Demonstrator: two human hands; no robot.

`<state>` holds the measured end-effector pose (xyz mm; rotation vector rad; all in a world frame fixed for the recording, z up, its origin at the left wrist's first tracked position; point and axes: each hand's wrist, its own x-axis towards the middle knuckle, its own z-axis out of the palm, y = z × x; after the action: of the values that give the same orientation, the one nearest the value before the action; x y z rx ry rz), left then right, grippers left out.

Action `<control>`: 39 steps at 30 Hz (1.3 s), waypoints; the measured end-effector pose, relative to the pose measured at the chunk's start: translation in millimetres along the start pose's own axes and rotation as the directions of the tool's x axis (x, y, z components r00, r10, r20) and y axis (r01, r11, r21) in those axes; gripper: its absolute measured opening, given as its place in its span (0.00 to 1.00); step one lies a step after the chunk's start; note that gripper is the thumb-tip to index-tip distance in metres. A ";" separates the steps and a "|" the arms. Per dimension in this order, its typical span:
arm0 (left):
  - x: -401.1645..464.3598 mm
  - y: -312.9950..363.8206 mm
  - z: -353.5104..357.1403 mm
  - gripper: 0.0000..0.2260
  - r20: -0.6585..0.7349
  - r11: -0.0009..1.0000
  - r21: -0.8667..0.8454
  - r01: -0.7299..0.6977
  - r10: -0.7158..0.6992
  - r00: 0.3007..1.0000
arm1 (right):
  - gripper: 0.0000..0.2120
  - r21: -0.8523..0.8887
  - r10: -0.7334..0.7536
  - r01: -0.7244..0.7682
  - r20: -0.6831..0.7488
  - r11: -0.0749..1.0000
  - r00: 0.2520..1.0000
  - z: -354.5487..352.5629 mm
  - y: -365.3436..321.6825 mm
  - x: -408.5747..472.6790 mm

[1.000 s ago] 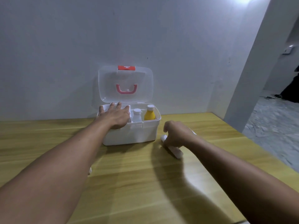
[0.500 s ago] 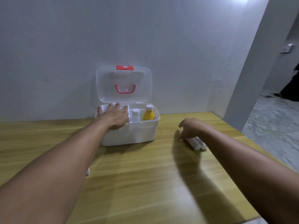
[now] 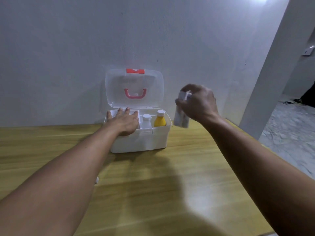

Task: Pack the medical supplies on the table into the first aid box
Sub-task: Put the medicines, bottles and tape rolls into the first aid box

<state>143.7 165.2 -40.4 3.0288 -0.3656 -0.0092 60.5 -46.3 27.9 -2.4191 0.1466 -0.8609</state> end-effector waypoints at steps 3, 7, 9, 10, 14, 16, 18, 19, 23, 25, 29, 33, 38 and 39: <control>0.0 -0.1 0.0 0.24 0.001 1.000 -0.003 -0.001 0.001 1.000 | 0.16 0.125 -0.076 0.091 -0.122 0.988 0.990 13.0 -17.4 -5.8; 0.4 0.0 0.3 0.24 -0.005 1.000 -0.008 0.005 -0.005 1.000 | 0.17 0.136 -0.125 0.140 -0.118 0.981 0.985 40.2 -20.9 -16.8; 1.0 0.4 0.1 0.24 -0.001 1.000 -0.003 0.012 -0.012 1.000 | 0.16 0.110 -0.154 0.163 -0.084 0.981 0.985 53.2 -16.5 -22.8; 1.4 0.7 -0.1 0.24 0.002 1.000 0.004 0.014 -0.015 1.000 | 0.16 0.091 -0.171 0.177 -0.072 0.980 0.983 58.6 -13.7 -25.7; 2.0 0.7 0.1 0.25 0.002 1.000 0.021 0.011 -0.011 1.000 | 0.16 0.042 -0.207 0.209 -0.044 0.977 0.977 69.7 -4.7 -34.1; 2.6 0.0 0.6 0.25 -0.004 1.000 0.018 0.006 -0.006 1.000 | 0.15 0.000 -0.201 0.201 -0.006 0.980 0.980 71.7 -1.4 -36.1; 3.1 -0.6 0.8 0.25 -0.004 1.000 0.012 0.005 -0.005 1.000 | 0.13 -0.040 -0.183 0.184 0.040 0.982 0.982 73.1 1.8 -38.5; 3.4 -0.8 1.0 0.25 -0.005 1.000 0.008 0.004 -0.004 1.000 | 0.12 -0.050 -0.178 0.181 0.059 0.982 0.982 73.6 3.3 -40.2; 3.7 -0.9 2.5 0.25 -0.005 1.000 0.001 -0.005 0.005 1.000 | 0.14 -0.152 -0.214 0.226 0.088 0.962 0.973 74.3 7.3 -44.0; 2.8 -0.5 1.9 0.25 -0.001 1.000 -0.009 -0.005 0.005 1.000 | 0.14 -0.165 -0.207 0.215 0.064 0.963 0.976 73.0 7.7 -41.3; -2.9 2.2 -0.8 0.24 -0.077 0.998 -0.058 -0.016 0.011 0.997 | 0.16 0.016 -0.188 0.188 0.099 0.982 0.977 71.1 8.4 -30.2; -19.4 2.4 -8.1 0.16 -0.404 0.940 -0.305 -0.154 0.019 0.915 | 0.23 0.081 -0.242 0.229 0.338 0.970 0.910 78.3 10.7 -25.4; -38.8 -5.7 -21.1 0.16 -0.537 0.903 -0.370 -0.219 -0.016 0.844 | 0.26 0.089 -0.281 0.270 0.429 0.959 0.859 89.9 18.2 -32.0; -43.6 -9.5 -23.6 0.16 -0.549 0.905 -0.365 -0.220 -0.018 0.836 | 0.25 0.073 -0.284 0.281 0.427 0.957 0.859 90.6 19.4 -32.5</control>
<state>104.0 186.9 -18.0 2.4370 -0.4061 0.6773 91.9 -10.6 -58.1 -2.5961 -0.3920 -0.4127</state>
